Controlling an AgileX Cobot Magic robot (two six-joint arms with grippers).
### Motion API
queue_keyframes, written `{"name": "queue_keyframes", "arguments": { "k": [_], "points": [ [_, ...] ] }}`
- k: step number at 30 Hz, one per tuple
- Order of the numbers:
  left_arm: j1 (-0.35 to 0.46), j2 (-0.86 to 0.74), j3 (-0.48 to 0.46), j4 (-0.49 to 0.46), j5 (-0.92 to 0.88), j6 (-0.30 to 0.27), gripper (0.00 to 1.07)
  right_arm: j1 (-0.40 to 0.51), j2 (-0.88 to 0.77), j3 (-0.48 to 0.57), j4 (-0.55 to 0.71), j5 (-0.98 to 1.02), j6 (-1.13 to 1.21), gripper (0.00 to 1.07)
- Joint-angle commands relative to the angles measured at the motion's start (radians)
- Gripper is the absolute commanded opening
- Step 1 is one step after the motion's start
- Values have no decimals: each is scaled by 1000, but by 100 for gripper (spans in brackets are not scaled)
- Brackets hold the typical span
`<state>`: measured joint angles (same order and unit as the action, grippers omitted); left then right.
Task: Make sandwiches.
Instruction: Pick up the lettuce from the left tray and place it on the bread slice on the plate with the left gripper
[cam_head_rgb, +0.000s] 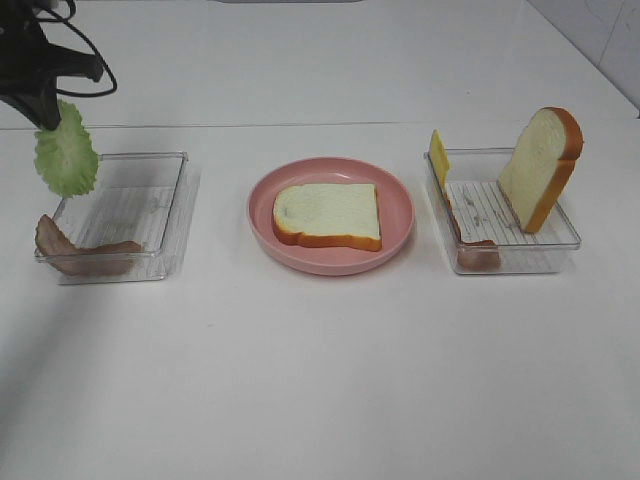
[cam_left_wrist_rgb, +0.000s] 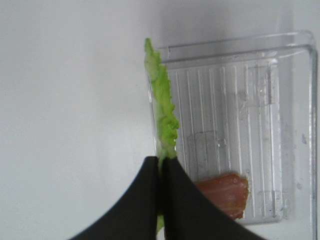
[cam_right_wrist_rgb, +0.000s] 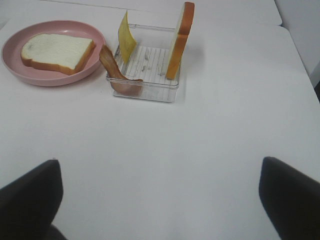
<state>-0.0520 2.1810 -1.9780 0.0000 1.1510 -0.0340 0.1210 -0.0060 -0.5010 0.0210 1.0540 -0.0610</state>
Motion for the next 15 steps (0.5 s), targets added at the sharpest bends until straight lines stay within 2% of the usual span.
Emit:
{"name": "queue_keyframes", "arguments": {
  "k": [1, 6, 10, 12, 14, 15],
  "points": [
    [-5, -53, -15, -27, -1, -1, 0, 1, -22, 0, -4, -5, 3, 98],
    [-20, -89, -56, -92, 6, 2, 0, 1, -22, 0, -4, -5, 3, 98],
    [-83, -97, -151, -170, 67, 3, 0, 1, -22, 0, -4, -5, 3, 98],
    [-96, -97, -162, -186, 69, 5, 0, 1, -22, 0, -4, -5, 3, 98],
    [-149, -97, -181, -261, 46, 34, 0, 1, -22, 0, -4, -5, 3, 98],
    [-149, -97, -181, -261, 46, 34, 0, 1, -22, 0, -4, -5, 3, 98]
  ]
}}
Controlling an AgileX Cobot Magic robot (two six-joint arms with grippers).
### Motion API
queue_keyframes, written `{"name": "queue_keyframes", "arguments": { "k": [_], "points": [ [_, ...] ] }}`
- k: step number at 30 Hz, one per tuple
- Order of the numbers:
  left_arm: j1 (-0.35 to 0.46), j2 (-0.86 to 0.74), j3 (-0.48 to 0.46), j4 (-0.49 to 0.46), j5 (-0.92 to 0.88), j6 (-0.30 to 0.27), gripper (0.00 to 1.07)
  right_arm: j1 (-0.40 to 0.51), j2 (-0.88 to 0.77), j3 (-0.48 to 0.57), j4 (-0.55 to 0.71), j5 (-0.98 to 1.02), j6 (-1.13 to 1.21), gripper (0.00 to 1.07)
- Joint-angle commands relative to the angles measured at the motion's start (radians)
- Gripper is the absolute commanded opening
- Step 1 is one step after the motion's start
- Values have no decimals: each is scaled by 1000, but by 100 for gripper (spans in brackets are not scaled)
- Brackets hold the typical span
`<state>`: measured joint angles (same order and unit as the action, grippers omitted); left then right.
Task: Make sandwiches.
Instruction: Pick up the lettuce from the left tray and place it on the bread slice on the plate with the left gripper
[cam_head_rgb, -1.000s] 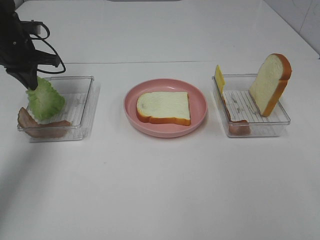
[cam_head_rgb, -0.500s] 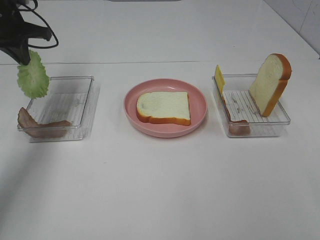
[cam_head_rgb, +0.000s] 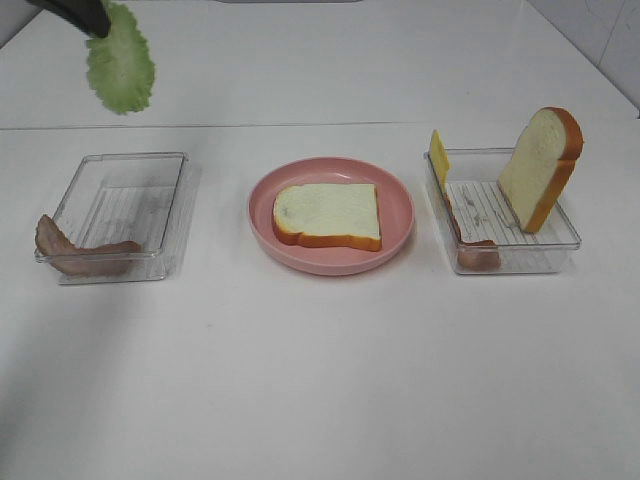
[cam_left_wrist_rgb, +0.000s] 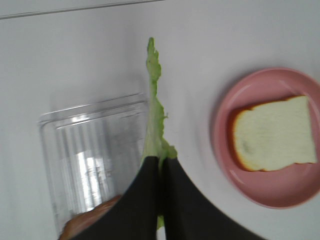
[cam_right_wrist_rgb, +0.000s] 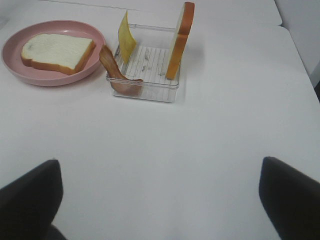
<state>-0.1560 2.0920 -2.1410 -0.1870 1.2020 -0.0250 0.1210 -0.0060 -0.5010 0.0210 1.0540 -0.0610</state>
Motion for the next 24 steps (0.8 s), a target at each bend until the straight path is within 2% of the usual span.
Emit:
{"name": "queue_keyframes", "arguments": {
  "k": [1, 2, 4, 9, 11, 13, 24],
  "points": [
    [-76, -6, -20, -126, -34, 40, 0, 1, -22, 0, -4, -5, 3, 98],
    [-76, -6, -20, -126, -34, 40, 0, 1, -22, 0, -4, -5, 3, 98],
    [-120, 5, -20, -202, -74, 42, 0, 1, -22, 0, -4, -5, 3, 98],
    [-184, 56, -20, -294, -124, 48, 0, 1, -22, 0, -4, -5, 3, 98],
    [-195, 68, -20, -316, -130, 57, 0, 1, -22, 0, -4, -5, 3, 98],
    [-229, 114, -20, -381, -154, 81, 0, 1, -22, 0, -4, -5, 3, 98],
    [-324, 245, -21, -494, -232, 124, 0, 1, -22, 0, -4, -5, 3, 98]
  ]
}}
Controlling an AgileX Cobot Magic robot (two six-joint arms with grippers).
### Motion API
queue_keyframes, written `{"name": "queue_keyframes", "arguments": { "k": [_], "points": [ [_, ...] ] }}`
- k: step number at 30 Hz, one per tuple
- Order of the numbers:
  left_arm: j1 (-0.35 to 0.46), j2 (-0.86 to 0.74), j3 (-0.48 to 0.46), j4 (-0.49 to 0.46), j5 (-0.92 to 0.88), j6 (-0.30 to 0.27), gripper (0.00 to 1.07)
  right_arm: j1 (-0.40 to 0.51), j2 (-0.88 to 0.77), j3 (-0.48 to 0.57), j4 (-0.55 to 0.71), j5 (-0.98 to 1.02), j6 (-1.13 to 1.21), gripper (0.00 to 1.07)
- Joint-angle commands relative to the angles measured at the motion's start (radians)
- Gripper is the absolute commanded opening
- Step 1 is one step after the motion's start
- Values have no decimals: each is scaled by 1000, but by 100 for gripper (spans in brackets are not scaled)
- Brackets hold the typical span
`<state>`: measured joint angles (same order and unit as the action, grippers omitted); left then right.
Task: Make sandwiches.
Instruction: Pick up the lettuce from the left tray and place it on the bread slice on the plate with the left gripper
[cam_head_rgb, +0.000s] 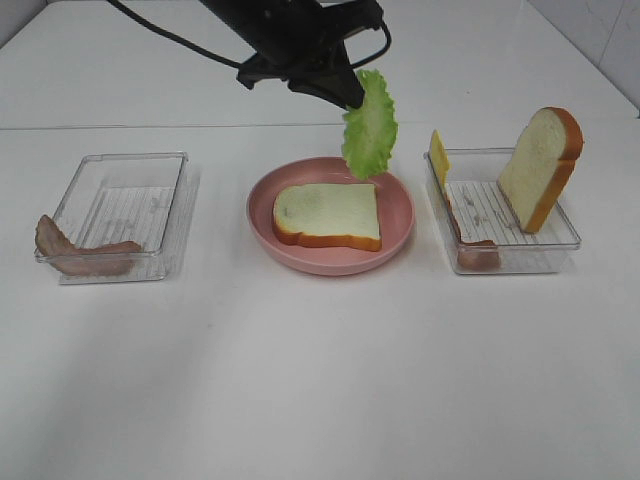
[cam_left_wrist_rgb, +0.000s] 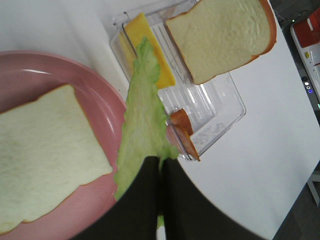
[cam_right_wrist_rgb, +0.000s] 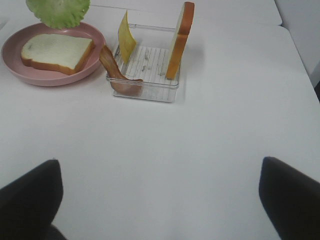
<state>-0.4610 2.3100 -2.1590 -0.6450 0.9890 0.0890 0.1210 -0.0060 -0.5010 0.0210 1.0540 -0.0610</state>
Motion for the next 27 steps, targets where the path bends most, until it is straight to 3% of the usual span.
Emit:
{"name": "queue_keyframes", "arguments": {
  "k": [1, 7, 15, 21, 23, 24, 26, 27],
  "points": [
    [-19, 27, -3, -36, -19, 10, 0, 1, -22, 0, -4, -5, 3, 98],
    [-29, 78, -3, -51, -29, 6, 0, 1, -22, 0, -4, -5, 3, 98],
    [-26, 117, -3, 8, -23, -17, 0, 1, -22, 0, -4, -5, 3, 98],
    [-25, 139, -3, 110, 11, -25, 0, 1, -22, 0, -4, -5, 3, 98],
    [-25, 139, -3, 187, 7, -77, 0, 1, -22, 0, -4, -5, 3, 98],
    [-25, 139, -3, 187, 7, -77, 0, 1, -22, 0, -4, -5, 3, 98],
    [-25, 139, -3, 262, 6, -156, 0, 1, -22, 0, -4, -5, 3, 98],
    [-25, 139, -3, 262, 6, -156, 0, 1, -22, 0, -4, -5, 3, 98]
  ]
}}
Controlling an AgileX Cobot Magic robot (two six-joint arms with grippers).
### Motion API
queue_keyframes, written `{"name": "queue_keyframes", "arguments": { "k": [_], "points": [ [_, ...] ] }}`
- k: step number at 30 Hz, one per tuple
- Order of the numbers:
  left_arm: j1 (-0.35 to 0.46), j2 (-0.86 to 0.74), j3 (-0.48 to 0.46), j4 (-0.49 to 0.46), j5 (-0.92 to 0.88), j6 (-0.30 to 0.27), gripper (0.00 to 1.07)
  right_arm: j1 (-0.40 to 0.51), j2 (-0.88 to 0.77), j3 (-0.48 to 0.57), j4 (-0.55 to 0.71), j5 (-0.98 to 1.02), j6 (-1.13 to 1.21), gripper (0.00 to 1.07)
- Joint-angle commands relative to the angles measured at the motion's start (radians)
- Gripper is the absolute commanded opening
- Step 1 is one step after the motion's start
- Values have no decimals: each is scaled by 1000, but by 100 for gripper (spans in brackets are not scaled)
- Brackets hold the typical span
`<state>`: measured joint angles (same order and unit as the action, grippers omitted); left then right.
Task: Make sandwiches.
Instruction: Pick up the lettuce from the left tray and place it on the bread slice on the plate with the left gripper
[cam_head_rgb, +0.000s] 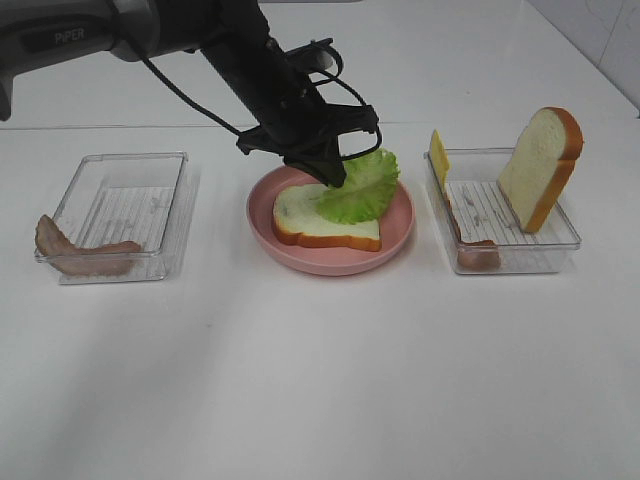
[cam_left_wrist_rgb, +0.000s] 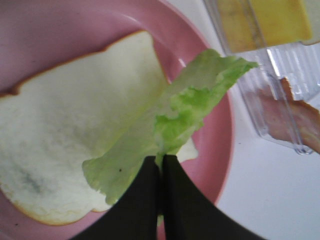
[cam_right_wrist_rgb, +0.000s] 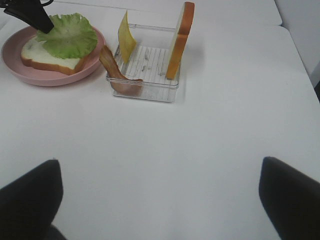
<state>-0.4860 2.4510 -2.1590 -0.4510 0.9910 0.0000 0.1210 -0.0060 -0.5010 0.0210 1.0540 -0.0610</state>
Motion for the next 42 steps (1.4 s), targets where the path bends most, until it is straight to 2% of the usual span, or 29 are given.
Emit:
{"name": "queue_keyframes", "arguments": {
  "k": [1, 9, 10, 18, 23, 27, 30, 34, 42],
  "points": [
    [0, -2, -3, 86, 3, -84, 0, 1, -22, 0, -4, -5, 3, 98],
    [0, -8, -5, 91, 10, -128, 0, 1, -22, 0, -4, -5, 3, 98],
    [0, -8, -23, 91, 28, -145, 0, 1, -22, 0, -4, -5, 3, 98],
    [0, -8, -122, 89, 111, -171, 0, 1, -22, 0, -4, -5, 3, 98],
    [-1, -1, -123, 91, 186, -167, 0, 1, -22, 0, -4, -5, 3, 98],
    [-1, 4, -123, 98, 179, -167, 0, 1, -22, 0, -4, -5, 3, 98],
    [-1, 13, -123, 112, 150, -157, 0, 1, -22, 0, -4, -5, 3, 98],
    [-1, 30, -123, 118, 110, -94, 0, 1, -22, 0, -4, -5, 3, 98],
    [-1, 39, -123, 127, 98, -93, 0, 1, -22, 0, -4, -5, 3, 98]
  ]
}}
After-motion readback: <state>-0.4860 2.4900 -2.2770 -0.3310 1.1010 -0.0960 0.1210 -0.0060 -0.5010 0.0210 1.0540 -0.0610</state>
